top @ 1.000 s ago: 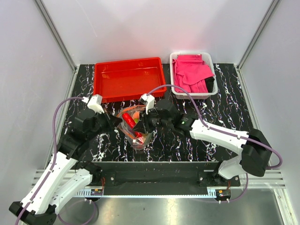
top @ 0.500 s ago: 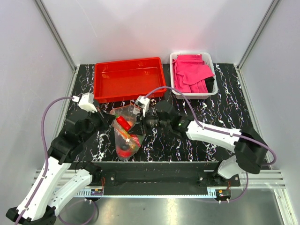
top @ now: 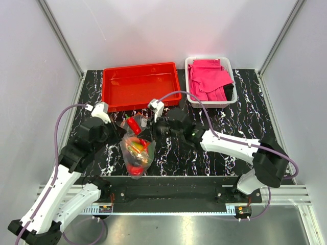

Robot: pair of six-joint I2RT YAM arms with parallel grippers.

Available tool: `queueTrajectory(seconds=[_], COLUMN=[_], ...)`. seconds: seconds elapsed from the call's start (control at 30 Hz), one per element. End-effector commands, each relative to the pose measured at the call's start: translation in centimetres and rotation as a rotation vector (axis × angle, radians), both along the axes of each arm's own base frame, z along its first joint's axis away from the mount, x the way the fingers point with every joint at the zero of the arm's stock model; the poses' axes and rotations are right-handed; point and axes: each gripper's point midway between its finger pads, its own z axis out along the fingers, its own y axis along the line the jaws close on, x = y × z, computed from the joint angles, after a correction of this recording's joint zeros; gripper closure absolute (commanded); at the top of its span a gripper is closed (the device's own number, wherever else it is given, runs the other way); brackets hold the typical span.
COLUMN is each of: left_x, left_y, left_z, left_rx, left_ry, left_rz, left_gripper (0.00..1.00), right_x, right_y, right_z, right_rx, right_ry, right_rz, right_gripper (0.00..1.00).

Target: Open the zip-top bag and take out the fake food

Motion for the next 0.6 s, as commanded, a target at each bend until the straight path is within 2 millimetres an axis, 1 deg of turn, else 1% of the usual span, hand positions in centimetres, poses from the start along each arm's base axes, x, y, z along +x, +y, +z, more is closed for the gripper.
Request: queueTrajectory(seconds=[0.0,0.03,0.07,0.1,0.17,0.2,0.23,0.27,0.3,0.33,0.37,0.4,0.43,0.47,0.5,0.53,0.57], left_x=[-0.3,-0.3,-0.3,-0.4,-0.4,-0.3,-0.3,-0.2,-0.2,-0.2,-0.1,-0.2,-0.2,-0.2,-0.1,-0.2,-0.3], left_y=[-0.7,-0.7,-0.6,-0.5,-0.2,0.0,0.1,0.4,0.5,0.6,0.9,1.1,1.4,1.6,1.6,1.6,0.7], left_z=[0.8,0.9,0.9,0.9,0.8,0.9,1.0,1.2,1.2,1.5,1.6,1.4,1.8,1.9,2.0,2.2,2.4], left_rx=[-0.036,-0.034,-0.028,-0.023,-0.014,-0.009,-0.002,0.005,0.011,0.019,0.031,0.045,0.055,0.061,0.063,0.054,0.030], left_ry=[-0.028,-0.030,-0.035,-0.032,-0.036,-0.044,-0.050,-0.058,-0.059,-0.069,-0.074,-0.070,-0.085,-0.089,-0.095,-0.108,-0.120], left_rz=[-0.039,-0.041,-0.045,-0.040,-0.033,-0.020,-0.019,-0.008,-0.005,-0.005,0.006,0.008,0.012,0.017,0.018,0.014,-0.030], left_gripper=[1.00,1.00,1.00,1.00,1.00,1.00,1.00,1.00,1.00,1.00,1.00,1.00,1.00,1.00,1.00,1.00,1.00], right_x=[3.2,3.5,3.7,3.9,4.2,4.7,5.5,5.9,6.5,7.4,8.4,9.3,10.2,11.7,12.8,13.7,15.6], right_y=[1.1,1.5,1.7,2.1,2.5,2.5,2.5,2.4,2.5,2.5,2.3,2.5,2.1,1.4,1.4,1.0,-0.1], right_z=[7.5,7.4,7.9,8.9,9.3,10.4,10.2,10.5,12.0,11.1,11.1,11.6,10.9,10.8,10.4,9.7,9.7], right_rx=[0.145,0.146,0.158,0.178,0.189,0.205,0.189,0.183,0.198,0.158,0.142,0.138,0.097,0.085,0.073,0.052,0.045], right_ry=[-0.083,-0.076,-0.071,-0.075,-0.062,-0.070,-0.072,-0.073,-0.089,-0.088,-0.095,-0.108,-0.111,-0.116,-0.115,-0.104,-0.105], right_rz=[-0.149,-0.153,-0.156,-0.157,-0.169,-0.188,-0.221,-0.235,-0.246,-0.270,-0.293,-0.311,-0.338,-0.367,-0.383,-0.396,-0.432], right_gripper=[1.00,1.00,1.00,1.00,1.00,1.00,1.00,1.00,1.00,1.00,1.00,1.00,1.00,1.00,1.00,1.00,1.00])
